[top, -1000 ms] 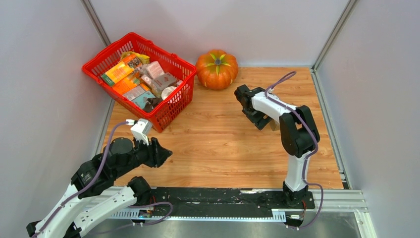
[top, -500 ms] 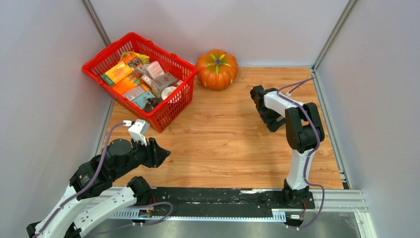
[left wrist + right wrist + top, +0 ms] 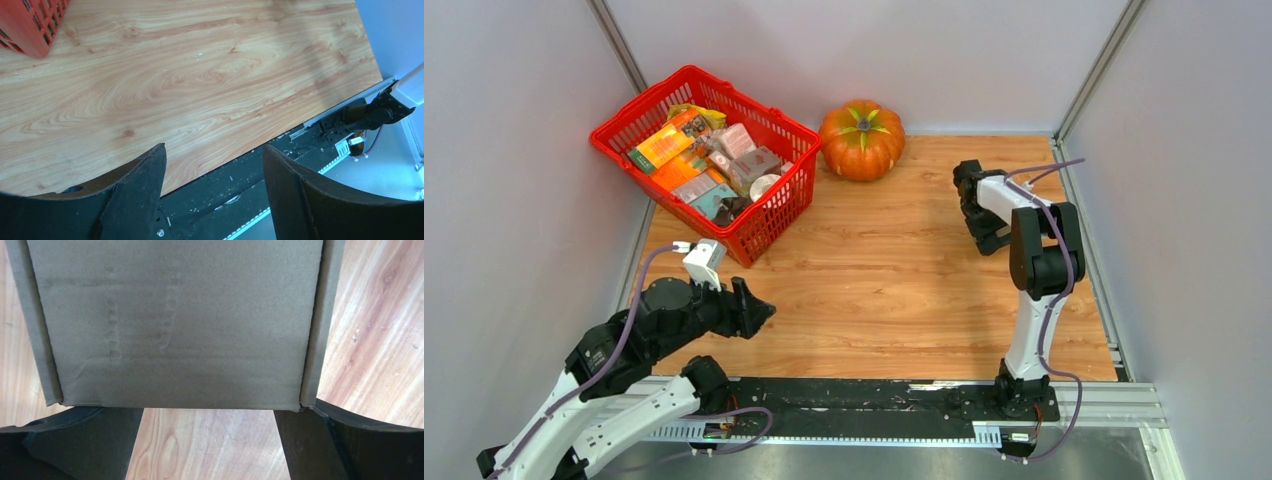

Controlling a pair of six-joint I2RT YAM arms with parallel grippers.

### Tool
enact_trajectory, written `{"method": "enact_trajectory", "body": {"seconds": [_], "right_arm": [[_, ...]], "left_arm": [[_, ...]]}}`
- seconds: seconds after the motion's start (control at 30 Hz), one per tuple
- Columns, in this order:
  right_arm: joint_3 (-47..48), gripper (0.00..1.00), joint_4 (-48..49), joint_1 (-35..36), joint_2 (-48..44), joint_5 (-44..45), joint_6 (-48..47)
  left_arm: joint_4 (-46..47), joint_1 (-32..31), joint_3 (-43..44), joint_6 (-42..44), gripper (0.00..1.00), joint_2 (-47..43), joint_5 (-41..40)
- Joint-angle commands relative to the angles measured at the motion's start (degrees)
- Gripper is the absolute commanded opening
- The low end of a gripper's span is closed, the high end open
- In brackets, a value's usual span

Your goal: Fold the paper box

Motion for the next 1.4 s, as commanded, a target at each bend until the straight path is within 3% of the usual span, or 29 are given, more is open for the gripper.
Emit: {"method": "enact_trajectory", "body": {"seconds": [0.0,0.1,0.17,0.83,1.37], "right_arm": [[3.3,1.0,2.4,-2.0,3.2,-0.4,-0.1],[4.9,0.91,2.1,-3.7,4.2,-1.4,-0.3],[7.0,1.0,0.5,-4.4,4.7,-0.3,-0.3],[15.4,1.0,-0.1,-15.7,12.3,-9.0,-3.3],[21.8,1.0,-2.9,-18.2,16.6,-7.2,-5.0]], "left_arm": [[0.9,0.1,2.0,-0.9,0.8,2.3,1.1],[1.3,0.1,1.8,-1.4,0.83,3.0,1.2],[1.6,0.1,1.7,-1.5,0.83,3.5,1.4],[6.5,0.1,2.3,-2.8,0.84,10.5,4.9],[7.8,0.1,1.8,-2.7,0.83,12.5,6.3]]}}
